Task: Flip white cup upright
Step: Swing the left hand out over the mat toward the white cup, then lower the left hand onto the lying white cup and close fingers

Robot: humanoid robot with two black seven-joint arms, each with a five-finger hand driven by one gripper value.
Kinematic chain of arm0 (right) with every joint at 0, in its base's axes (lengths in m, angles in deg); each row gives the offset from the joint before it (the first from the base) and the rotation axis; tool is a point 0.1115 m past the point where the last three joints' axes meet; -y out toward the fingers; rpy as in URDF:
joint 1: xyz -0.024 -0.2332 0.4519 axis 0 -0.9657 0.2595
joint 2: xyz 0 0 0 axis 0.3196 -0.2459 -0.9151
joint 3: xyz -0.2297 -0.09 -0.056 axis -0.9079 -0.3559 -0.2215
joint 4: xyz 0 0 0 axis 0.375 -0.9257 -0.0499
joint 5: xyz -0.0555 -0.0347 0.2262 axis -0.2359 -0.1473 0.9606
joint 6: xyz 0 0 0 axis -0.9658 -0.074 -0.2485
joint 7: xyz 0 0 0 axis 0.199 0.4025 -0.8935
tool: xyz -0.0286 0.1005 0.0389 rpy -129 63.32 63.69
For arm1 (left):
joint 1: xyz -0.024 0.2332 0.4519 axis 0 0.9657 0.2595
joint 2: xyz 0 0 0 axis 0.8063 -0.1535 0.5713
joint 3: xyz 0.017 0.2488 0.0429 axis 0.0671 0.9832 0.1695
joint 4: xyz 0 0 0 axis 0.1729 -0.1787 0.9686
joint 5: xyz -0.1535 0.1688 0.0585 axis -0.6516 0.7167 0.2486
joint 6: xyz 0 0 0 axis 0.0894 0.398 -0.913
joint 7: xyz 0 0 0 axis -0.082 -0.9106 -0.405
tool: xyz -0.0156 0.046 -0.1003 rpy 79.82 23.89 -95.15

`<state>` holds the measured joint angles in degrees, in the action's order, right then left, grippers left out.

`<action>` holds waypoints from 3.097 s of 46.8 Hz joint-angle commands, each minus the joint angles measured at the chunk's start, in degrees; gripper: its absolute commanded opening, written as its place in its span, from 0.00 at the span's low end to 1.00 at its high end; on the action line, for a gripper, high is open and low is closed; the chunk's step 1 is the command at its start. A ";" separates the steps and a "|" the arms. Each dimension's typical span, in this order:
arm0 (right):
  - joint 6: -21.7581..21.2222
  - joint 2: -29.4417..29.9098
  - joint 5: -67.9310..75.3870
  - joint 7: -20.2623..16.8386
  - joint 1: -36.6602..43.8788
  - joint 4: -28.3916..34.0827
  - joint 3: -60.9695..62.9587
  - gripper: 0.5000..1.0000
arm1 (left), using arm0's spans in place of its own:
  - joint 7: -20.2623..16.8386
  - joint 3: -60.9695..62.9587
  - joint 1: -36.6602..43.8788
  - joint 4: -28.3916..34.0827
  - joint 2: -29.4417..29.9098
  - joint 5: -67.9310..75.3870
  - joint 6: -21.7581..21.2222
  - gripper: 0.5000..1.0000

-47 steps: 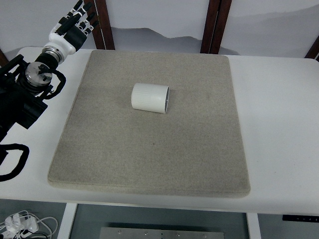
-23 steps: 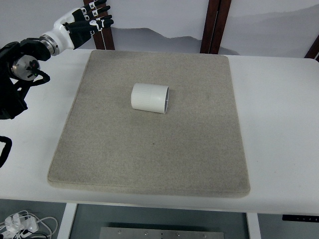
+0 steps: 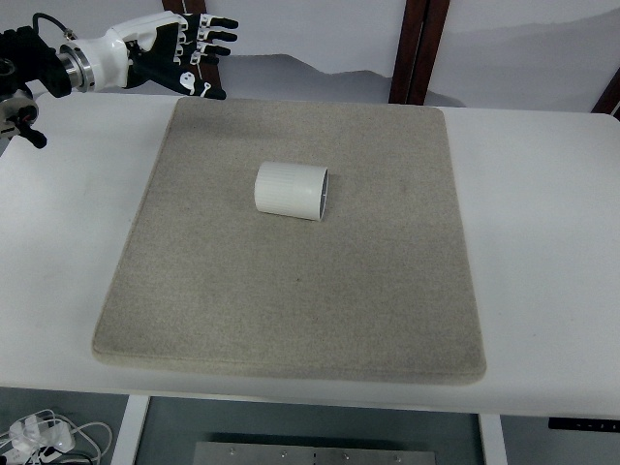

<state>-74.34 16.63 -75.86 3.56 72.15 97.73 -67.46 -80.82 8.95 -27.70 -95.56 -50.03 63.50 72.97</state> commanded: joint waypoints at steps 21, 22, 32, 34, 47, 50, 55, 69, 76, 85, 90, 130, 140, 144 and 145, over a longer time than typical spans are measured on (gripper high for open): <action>0.00 0.00 0.00 0.00 0.00 0.00 0.00 0.90 | 2.12 5.62 -4.24 -9.44 2.67 15.50 3.35 0.99; 0.00 0.00 0.00 0.00 0.00 0.00 0.00 0.90 | 2.04 5.97 -4.24 -9.88 2.67 16.03 3.44 0.99; 0.00 0.00 0.00 0.00 0.00 0.00 0.00 0.90 | 2.12 7.21 -4.15 -11.02 1.96 22.36 3.35 0.99; 0.00 0.00 0.00 0.00 0.00 0.00 0.00 0.90 | 2.03 7.21 -4.15 -11.11 1.88 23.15 3.17 0.99; 0.00 0.00 0.00 0.00 0.00 0.00 0.00 0.90 | 2.21 7.30 -3.98 -11.55 -1.46 27.81 2.91 0.99; 0.00 0.00 0.00 0.00 0.00 0.00 0.00 0.90 | 2.30 7.30 -3.80 -11.55 -2.87 29.48 2.91 0.99; 0.00 0.00 0.00 0.00 0.00 0.00 0.00 0.90 | 2.30 7.29 -3.45 -11.29 -4.80 31.77 2.47 0.99; 0.00 0.00 0.00 0.00 0.00 0.00 0.00 0.90 | 3.09 7.38 -1.78 -10.06 -9.28 36.78 1.42 0.99; 0.00 0.00 0.00 0.00 0.00 0.00 0.00 0.90 | 3.18 7.38 -0.73 -8.39 -11.48 38.36 1.33 0.99; 0.00 0.00 0.00 0.00 0.00 0.00 0.00 0.90 | 3.18 7.47 0.06 -6.02 -14.21 40.21 -0.87 0.98; 0.00 0.00 0.00 0.00 0.00 0.00 0.00 0.90 | 3.18 7.47 0.24 -5.40 -15.09 40.82 -1.40 0.98; 0.00 0.00 0.00 0.00 0.00 0.00 0.00 0.90 | 3.18 9.93 1.12 -4.08 -16.49 41.18 -2.63 0.91; 0.00 0.00 0.00 0.00 0.00 0.00 0.00 0.90 | 3.18 10.55 1.29 -4.08 -16.49 43.63 -2.80 0.65; 0.00 0.00 0.00 0.00 0.00 0.00 0.00 0.90 | 3.35 10.55 1.21 -4.17 -16.49 43.72 -2.89 0.57; 0.00 0.00 0.00 0.00 0.00 0.00 0.00 0.90 | 3.44 10.55 1.29 -4.17 -16.49 43.72 -2.98 0.57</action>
<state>-74.34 16.63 -75.87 3.56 72.15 97.72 -67.47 -77.59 19.54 -26.40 -99.66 -66.52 107.24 70.11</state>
